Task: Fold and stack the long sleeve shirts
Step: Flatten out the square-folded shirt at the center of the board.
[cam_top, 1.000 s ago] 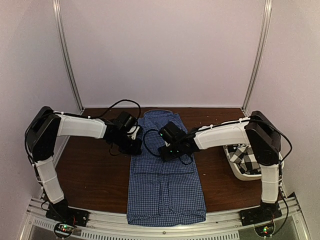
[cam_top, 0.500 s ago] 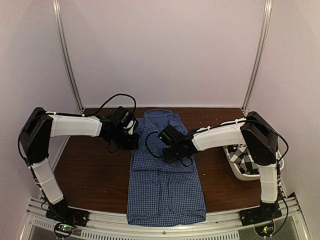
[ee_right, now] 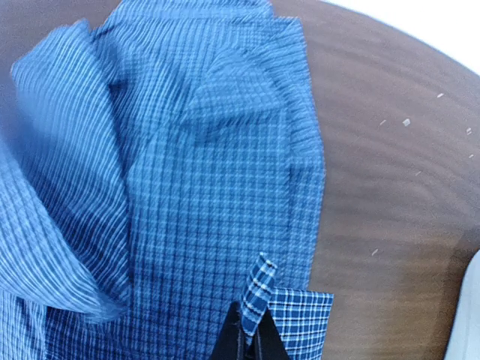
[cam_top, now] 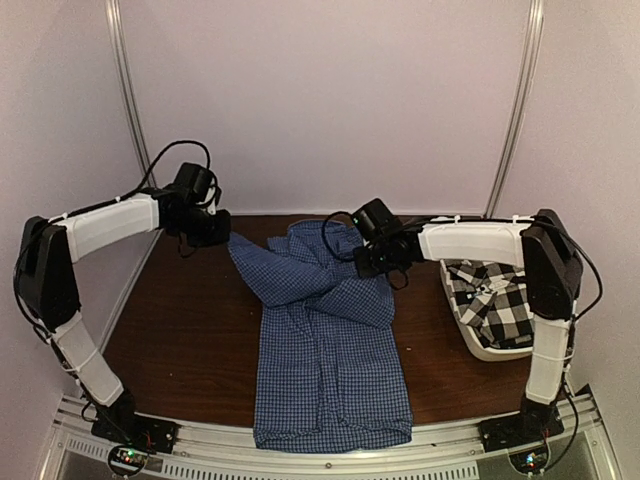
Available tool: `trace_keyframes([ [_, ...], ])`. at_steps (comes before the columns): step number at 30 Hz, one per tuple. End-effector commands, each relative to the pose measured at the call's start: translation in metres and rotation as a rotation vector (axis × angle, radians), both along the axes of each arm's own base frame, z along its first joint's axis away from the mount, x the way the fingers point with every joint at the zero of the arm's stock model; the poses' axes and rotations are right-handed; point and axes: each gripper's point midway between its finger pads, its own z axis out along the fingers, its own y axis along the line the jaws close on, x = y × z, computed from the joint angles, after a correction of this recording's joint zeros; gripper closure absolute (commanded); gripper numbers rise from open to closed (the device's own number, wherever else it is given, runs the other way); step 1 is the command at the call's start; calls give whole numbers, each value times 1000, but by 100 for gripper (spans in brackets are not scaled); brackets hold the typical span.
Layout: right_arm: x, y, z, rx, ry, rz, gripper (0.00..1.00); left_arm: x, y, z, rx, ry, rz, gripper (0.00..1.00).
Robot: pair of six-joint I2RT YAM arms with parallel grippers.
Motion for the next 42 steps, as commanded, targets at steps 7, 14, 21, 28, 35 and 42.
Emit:
trace_keyframes([
  [7,141,-166,143,-56,-288,-339,100,94,150,164,44,-307,270,100],
  [14,189,-281,207,-53,-394,-568,100,117,196,227,102,-417,354,100],
  [21,196,-330,203,-47,-394,-639,100,126,230,213,171,-391,417,100],
  [28,192,-353,192,-97,-370,-699,100,125,242,203,224,-365,460,100],
  [35,177,-385,201,-118,-378,-777,100,115,254,194,264,-326,502,100],
  [42,169,-379,200,-76,-377,-752,90,111,251,172,254,-276,487,100],
])
